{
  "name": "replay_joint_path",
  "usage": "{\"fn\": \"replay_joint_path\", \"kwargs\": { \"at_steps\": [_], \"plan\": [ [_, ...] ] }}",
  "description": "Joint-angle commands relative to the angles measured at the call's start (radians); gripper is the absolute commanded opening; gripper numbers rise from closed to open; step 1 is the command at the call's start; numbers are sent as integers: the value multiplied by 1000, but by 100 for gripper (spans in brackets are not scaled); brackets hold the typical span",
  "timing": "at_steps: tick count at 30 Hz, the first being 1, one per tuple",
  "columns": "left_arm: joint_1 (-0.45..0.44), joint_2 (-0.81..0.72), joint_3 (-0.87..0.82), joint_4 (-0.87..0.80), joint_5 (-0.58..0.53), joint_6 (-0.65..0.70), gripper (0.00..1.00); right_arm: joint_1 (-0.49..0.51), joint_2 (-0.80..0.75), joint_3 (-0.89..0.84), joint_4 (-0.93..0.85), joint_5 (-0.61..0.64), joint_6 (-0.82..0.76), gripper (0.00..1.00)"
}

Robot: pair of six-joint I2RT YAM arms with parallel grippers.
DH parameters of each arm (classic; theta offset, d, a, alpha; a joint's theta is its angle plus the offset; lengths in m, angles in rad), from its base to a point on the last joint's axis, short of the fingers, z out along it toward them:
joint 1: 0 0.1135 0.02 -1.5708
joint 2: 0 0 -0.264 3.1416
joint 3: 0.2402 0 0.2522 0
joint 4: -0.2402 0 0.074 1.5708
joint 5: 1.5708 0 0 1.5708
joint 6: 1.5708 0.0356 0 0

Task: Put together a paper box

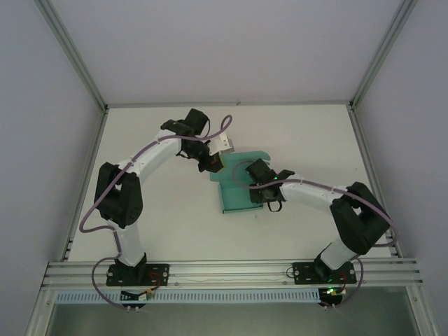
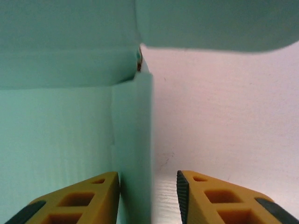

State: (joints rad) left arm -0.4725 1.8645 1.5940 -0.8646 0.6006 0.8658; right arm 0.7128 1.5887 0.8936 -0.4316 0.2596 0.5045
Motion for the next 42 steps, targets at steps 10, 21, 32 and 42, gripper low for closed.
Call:
{"fn": "replay_joint_path", "kwargs": {
  "at_steps": [10, 21, 32, 42],
  "plan": [
    [-2, -56, -3, -7, 6, -1, 0, 4, 84, 28, -74, 203, 59, 1],
    [-1, -26, 13, 42, -43, -65, 0, 88, 349, 191, -259, 503, 145, 0],
    [-1, -13, 35, 44, -48, -63, 0, 114, 474, 300, -343, 501, 238, 0],
    [-1, -21, 4, 46, -42, -45, 0, 100, 269, 128, -7, 402, 186, 26]
  ]
}}
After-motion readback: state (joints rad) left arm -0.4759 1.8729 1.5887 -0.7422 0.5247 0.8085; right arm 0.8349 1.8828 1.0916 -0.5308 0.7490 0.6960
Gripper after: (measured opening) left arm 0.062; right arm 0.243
